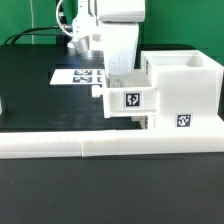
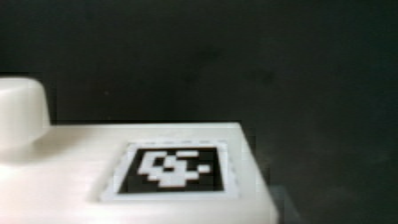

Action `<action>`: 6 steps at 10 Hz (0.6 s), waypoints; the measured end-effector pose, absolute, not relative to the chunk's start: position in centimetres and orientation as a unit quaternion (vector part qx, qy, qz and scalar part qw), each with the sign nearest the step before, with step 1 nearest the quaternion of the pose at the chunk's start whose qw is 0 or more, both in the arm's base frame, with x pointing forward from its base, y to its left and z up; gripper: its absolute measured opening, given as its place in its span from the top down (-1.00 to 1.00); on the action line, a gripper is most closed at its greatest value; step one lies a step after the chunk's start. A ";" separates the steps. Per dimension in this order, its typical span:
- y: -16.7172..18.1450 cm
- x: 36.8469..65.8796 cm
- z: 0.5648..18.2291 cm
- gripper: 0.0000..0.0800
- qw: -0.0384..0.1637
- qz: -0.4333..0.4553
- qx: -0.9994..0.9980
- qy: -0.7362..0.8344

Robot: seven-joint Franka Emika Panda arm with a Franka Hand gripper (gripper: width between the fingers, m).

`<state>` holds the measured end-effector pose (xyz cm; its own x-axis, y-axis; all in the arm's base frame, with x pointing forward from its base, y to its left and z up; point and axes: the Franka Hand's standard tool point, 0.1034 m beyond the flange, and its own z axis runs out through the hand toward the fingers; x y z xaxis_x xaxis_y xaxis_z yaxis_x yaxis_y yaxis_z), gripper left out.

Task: Assemble drawer

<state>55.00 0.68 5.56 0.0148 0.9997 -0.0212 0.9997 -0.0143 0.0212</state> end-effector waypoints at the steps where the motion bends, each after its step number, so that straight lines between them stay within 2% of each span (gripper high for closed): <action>1: 0.8 55.0 5.5 0.89 0.017 0.004 0.716 0.698; 6: 0.8 54.8 5.3 0.89 0.019 0.008 0.723 0.690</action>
Offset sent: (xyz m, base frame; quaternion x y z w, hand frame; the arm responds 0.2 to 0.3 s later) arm -0.0030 0.0109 -0.0039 -0.0176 0.0414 0.0428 0.9981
